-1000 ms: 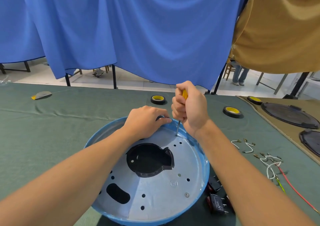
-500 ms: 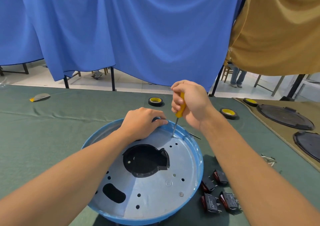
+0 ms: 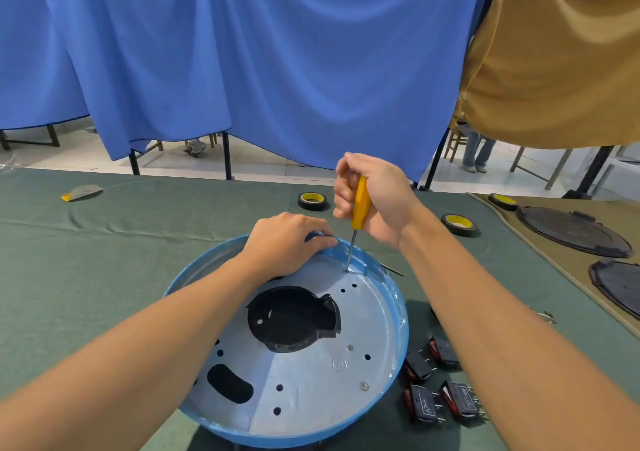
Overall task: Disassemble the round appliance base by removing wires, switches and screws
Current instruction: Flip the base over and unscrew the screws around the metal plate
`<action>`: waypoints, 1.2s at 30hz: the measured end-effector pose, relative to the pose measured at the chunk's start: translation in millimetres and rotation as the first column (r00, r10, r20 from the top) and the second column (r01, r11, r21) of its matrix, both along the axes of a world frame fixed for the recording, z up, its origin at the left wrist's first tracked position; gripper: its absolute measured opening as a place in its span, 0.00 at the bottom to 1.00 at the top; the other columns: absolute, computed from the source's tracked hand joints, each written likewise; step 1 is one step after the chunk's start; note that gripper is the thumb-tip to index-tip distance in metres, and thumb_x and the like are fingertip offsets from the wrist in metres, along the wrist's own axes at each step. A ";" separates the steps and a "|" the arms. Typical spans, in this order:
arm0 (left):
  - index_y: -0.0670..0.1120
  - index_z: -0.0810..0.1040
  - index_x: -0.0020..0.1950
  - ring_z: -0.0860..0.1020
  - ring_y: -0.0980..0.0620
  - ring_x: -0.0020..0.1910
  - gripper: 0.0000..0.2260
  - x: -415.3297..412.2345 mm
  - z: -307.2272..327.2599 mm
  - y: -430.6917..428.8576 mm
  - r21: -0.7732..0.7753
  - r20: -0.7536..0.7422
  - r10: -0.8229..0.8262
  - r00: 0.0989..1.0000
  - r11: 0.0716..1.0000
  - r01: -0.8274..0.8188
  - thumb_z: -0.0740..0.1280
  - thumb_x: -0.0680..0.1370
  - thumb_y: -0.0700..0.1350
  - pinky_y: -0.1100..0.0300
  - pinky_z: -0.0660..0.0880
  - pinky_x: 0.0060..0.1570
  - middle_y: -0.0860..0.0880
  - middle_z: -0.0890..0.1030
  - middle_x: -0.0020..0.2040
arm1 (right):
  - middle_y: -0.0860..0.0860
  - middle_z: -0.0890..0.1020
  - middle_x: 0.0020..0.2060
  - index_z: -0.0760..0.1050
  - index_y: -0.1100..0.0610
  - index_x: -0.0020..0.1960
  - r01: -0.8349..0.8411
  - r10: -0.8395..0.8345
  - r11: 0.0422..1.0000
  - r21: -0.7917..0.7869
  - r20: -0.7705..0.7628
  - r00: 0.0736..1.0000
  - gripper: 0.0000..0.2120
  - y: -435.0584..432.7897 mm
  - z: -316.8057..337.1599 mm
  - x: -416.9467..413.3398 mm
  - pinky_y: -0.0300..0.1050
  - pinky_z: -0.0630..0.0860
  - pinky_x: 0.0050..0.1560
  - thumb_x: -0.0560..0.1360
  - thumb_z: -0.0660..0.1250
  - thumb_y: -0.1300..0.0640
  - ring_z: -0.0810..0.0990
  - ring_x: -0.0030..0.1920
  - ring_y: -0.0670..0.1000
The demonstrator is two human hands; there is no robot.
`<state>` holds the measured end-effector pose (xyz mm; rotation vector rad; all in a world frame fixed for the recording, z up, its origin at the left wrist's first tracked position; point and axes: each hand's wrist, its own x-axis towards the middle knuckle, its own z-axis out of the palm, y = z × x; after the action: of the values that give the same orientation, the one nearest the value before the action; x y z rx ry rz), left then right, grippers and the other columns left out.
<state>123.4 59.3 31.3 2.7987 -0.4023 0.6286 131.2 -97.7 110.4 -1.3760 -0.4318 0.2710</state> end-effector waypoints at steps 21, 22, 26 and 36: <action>0.61 0.78 0.51 0.72 0.57 0.40 0.10 -1.9 -0.1 -1.2 -0.016 -0.032 0.025 0.999 1.000 -0.025 0.59 0.78 0.61 0.61 0.62 0.30 0.59 0.80 0.42 | 0.48 0.58 0.20 0.54 0.52 0.25 0.482 -0.477 0.876 -0.001 0.135 0.868 0.26 23.1 -16.6 -12.7 0.49 0.60 0.31 0.79 0.58 0.50 0.57 0.27 0.52; 0.61 0.78 0.51 0.73 0.57 0.40 0.10 -1.3 -0.6 -0.9 -0.016 -0.034 0.028 0.999 0.999 -0.028 0.59 0.78 0.61 0.61 0.62 0.30 0.59 0.81 0.43 | 0.46 0.59 0.19 0.54 0.53 0.22 0.529 -0.521 0.848 -0.022 0.149 0.841 0.28 26.3 -16.8 -13.0 0.50 0.61 0.34 0.78 0.58 0.50 0.58 0.28 0.52; 0.62 0.79 0.53 0.73 0.57 0.41 0.12 1.0 -2.5 0.1 -0.010 -0.039 0.025 0.999 1.000 -0.026 0.59 0.78 0.62 0.62 0.63 0.30 0.59 0.82 0.46 | 0.51 0.53 0.23 0.51 0.53 0.25 0.437 -0.441 0.898 0.053 0.126 0.889 0.23 22.1 -18.8 -11.2 0.47 0.55 0.28 0.73 0.60 0.56 0.52 0.27 0.53; 0.61 0.78 0.52 0.73 0.57 0.40 0.11 0.3 -0.9 0.8 -0.001 -0.037 0.014 0.999 1.000 -0.014 0.59 0.78 0.62 0.63 0.65 0.30 0.61 0.77 0.42 | 0.57 0.77 0.25 0.74 0.61 0.27 0.478 -0.250 0.756 -0.448 0.476 0.843 0.22 -3.6 -3.0 6.5 0.54 0.77 0.42 0.76 0.53 0.55 0.77 0.32 0.57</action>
<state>123.7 60.2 30.4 2.8093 -0.3756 0.5785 137.6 -101.3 107.4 -2.0743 -0.4063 -0.2476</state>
